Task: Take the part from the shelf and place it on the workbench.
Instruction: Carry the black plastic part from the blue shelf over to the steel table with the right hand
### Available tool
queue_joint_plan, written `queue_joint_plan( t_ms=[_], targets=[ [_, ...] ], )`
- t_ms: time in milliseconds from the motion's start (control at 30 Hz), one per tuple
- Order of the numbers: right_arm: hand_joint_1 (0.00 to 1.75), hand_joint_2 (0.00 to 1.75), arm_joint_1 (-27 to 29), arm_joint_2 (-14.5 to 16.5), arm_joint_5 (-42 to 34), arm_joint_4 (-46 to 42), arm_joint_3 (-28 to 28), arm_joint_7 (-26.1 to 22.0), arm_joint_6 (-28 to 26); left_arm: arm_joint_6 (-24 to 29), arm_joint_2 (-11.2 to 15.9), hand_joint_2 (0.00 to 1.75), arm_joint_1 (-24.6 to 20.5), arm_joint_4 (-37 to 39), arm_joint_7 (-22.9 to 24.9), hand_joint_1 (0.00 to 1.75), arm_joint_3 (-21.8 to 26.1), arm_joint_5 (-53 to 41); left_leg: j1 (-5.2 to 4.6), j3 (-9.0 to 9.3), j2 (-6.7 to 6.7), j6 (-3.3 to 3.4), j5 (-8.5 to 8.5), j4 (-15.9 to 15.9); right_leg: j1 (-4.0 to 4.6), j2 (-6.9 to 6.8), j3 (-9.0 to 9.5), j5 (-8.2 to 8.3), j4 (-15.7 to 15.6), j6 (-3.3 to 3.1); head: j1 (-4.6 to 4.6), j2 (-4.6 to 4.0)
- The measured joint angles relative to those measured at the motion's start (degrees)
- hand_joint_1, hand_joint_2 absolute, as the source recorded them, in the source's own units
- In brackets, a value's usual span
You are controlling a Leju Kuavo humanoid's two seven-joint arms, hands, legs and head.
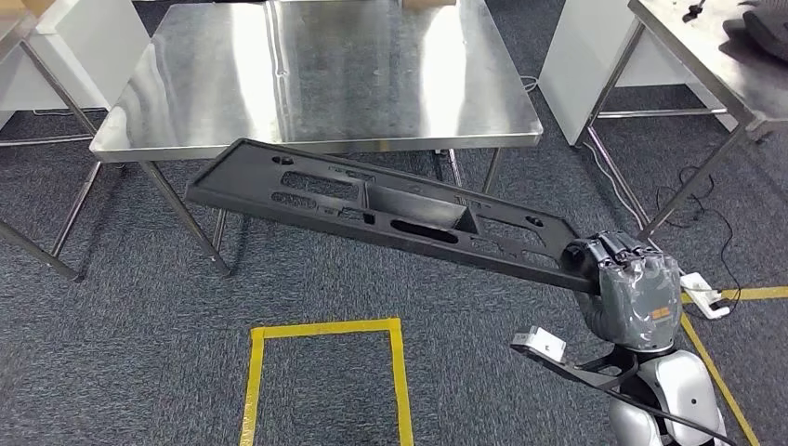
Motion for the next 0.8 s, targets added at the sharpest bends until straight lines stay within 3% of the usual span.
queue_joint_plan(
  t_ms=[67,133,167,233,267,333,400,467,500,567,600,633,667,700,733,800],
  targets=[
    [1.75,1.75,0.3,0.0,0.4,-0.1,-0.1,0.1,0.0,0.0,0.0,0.0,-0.1,0.0,0.0,0.0,0.0,0.0,0.02,0.03,-0.86,0.26,0.15,-0.2,-0.17,1.31,-3.71,-3.13,7.5,-0.35,0.47,0.01],
    [1.75,1.75,0.7,0.0,0.9,-0.1,-0.1,0.2,0.0,0.0,0.0,0.0,0.0,0.0,0.0,0.0,0.0,0.0,-0.07,0.02,-1.95,0.28,0.11,-0.1,-0.2,1.59,-6.5,-4.5,12.5,0.01,0.79,0.01],
    [1.75,1.75,0.9,0.0,1.1,-0.1,-0.2,0.3,0.0,0.0,0.0,0.0,0.0,0.0,0.0,0.0,0.0,0.0,-0.07,0.06,-2.57,0.25,0.09,-0.1,-0.23,1.66,-6.25,-3.69,11.7,0.52,0.86,0.0],
    [1.75,1.75,1.0,0.0,1.3,-0.1,-0.3,0.3,0.0,0.0,-0.1,0.0,0.0,0.0,0.0,0.0,-0.1,0.0,-0.04,0.15,-3.8,0.01,-0.07,0.2,-0.47,2.39,-2.74,-0.19,3.9,1.6,1.03,0.0],
    [1.75,1.75,1.0,0.0,1.3,-0.1,-0.3,0.3,0.0,0.0,-0.1,0.0,0.0,0.0,0.0,0.0,-0.1,0.0,-0.13,0.1,-4.38,-0.23,-0.22,0.4,-0.52,3.03,-0.87,1.32,0.1,1.74,1.14,0.0],
    [1.75,1.75,1.0,0.1,1.4,-0.2,-0.4,0.3,0.1,0.0,-0.1,0.0,0.0,0.0,0.0,0.0,-0.1,0.0,-0.33,-0.18,-5.21,-0.74,-0.51,0.8,-0.48,3.98,0.93,2.49,-3.5,1.05,1.23,0.01],
    [1.75,1.75,1.0,0.1,1.6,-0.4,-0.4,0.5,0.1,0.0,-0.1,0.0,0.1,0.0,0.0,0.0,-0.1,-0.1,-0.38,-0.46,-5.79,-1.15,-0.62,1.0,-0.47,3.61,1.06,2.49,-3.5,0.02,1.05,0.01],
    [1.75,1.75,0.9,0.2,1.8,-0.5,-0.5,0.6,0.1,0.0,0.0,0.0,0.2,0.0,0.1,0.0,-0.1,-0.1,-0.38,-0.95,-4.8,-1.65,-1.5,2.1,-0.87,2.97,1.31,2.49,-3.6,-0.82,0.73,0.01],
    [1.75,1.75,0.9,0.2,1.8,-0.5,-0.5,0.7,0.1,0.0,0.0,0.0,0.2,0.0,0.2,0.0,-0.1,-0.1,-0.34,-1.86,-3.65,-1.97,-2.81,4.2,-1.07,2.6,1.46,2.46,-3.7,-1.25,0.47,0.01],
    [1.75,1.75,1.0,0.3,1.8,-0.6,-0.4,0.6,0.1,0.0,0.0,0.0,0.2,0.0,0.3,0.0,-0.1,-0.1,-0.08,-5.42,-1.34,-2.62,-6.63,11.4,-0.94,1.95,1.57,2.31,-3.7,-1.8,0.0,0.02],
    [1.75,1.75,1.1,0.3,2.0,-0.6,-0.4,0.6,0.1,0.0,0.0,0.0,0.1,0.0,0.4,0.0,-0.1,-0.1,0.15,-7.43,-0.84,-2.86,-8.11,15.2,-0.88,1.64,1.58,2.27,-3.7,-1.9,-0.05,0.01],
    [1.75,1.75,1.1,0.3,2.2,-0.6,-0.4,0.6,0.1,0.0,0.0,0.0,0.2,0.0,0.4,0.0,-0.1,-0.1,0.35,-8.78,-0.62,-3.02,-8.53,17.5,-0.85,1.38,1.61,2.21,-3.7,-1.95,-0.06,0.01],
    [1.75,1.75,1.1,0.4,2.5,-0.6,-0.4,0.6,0.1,0.0,0.0,0.0,0.2,0.0,0.5,0.0,-0.1,-0.1,0.51,-9.04,-0.51,-3.09,-7.78,17.6,-0.84,1.17,1.68,2.15,-3.7,-1.93,-0.08,0.01],
    [1.75,1.75,1.1,0.4,2.7,-0.6,-0.4,0.6,0.1,0.0,0.0,0.0,0.2,0.0,0.5,0.0,-0.1,-0.1,0.62,-8.07,-0.42,-3.06,-6.0,15.3,-0.85,1.01,1.8,2.07,-3.7,-1.88,-0.1,0.0],
    [1.75,1.75,1.1,0.4,2.8,-0.6,-0.4,0.7,0.1,0.0,0.1,0.0,0.2,0.0,0.5,0.0,-0.1,-0.1,0.66,-6.09,-0.2,-2.9,-3.71,11.2,-0.85,0.91,1.97,1.96,-3.7,-1.75,-0.18,0.0],
    [1.75,1.75,1.1,0.4,2.9,-0.6,-0.4,0.7,0.1,0.0,0.1,0.0,0.1,0.0,0.5,0.0,-0.1,-0.2,0.44,-2.42,0.34,-2.43,-0.84,3.8,-0.58,0.77,2.24,1.7,-3.7,-1.33,-0.26,0.0]
  ],
)
